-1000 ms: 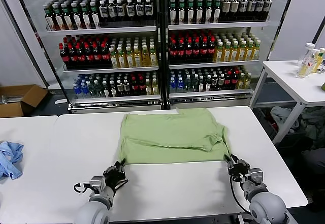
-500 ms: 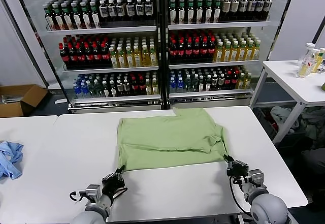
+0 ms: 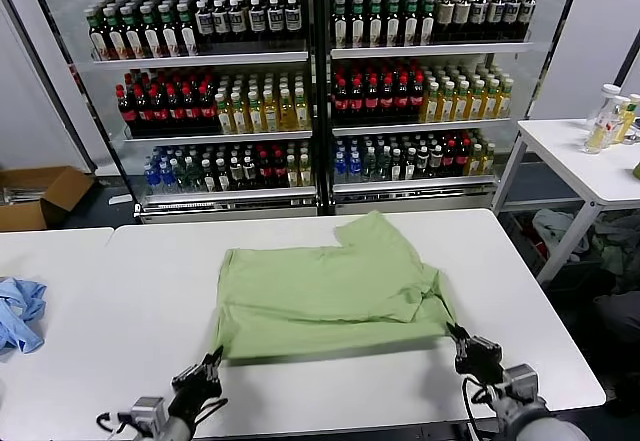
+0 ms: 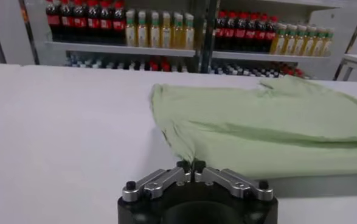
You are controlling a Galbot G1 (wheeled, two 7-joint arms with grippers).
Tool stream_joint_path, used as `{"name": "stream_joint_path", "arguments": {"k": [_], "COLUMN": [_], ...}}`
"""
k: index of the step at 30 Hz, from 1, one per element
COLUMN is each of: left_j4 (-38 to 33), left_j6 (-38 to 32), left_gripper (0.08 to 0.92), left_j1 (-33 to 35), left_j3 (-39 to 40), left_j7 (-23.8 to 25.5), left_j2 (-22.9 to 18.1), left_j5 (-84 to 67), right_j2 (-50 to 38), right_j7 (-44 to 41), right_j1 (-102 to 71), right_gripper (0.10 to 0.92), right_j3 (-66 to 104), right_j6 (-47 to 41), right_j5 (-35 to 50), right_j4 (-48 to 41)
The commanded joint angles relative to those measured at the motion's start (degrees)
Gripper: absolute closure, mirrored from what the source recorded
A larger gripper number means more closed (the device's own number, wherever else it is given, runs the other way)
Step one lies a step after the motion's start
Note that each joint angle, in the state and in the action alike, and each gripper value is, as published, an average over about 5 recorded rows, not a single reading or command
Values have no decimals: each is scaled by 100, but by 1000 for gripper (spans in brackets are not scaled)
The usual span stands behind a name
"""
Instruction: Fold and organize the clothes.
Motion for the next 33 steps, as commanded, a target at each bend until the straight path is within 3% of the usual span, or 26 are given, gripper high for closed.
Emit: {"name": "stream_joint_path", "arguments": {"k": [1, 15, 19, 24, 33], "left_j4": [-854, -1264, -1276, -1242, -598], "left_j6": [-25, 119, 132, 108, -34], "left_gripper": [912, 910, 867, 723, 463], "left_j1": [1438, 1998, 1923, 1598, 227], "left_j3": [-278, -342, -482, -589, -695], "left_j7": [-23, -138, -206, -323, -559], "left_j2": [13, 182, 286, 372, 854], "left_j5": [263, 516, 416, 173, -636], "right_j2": [-118, 143, 138, -36, -196], "right_j7": [5, 164, 155, 196, 429], "right_j1": [-1362, -2050, -1873, -1334, 676], "right_gripper": [918, 893, 793, 654, 386], "right_j3": [577, 670, 712, 755, -88], "right_j6": [58, -110, 84, 261, -47], "right_j5": [-241, -662, -682, -428, 310], "right_j4": [670, 1073, 1047, 902, 216]}}
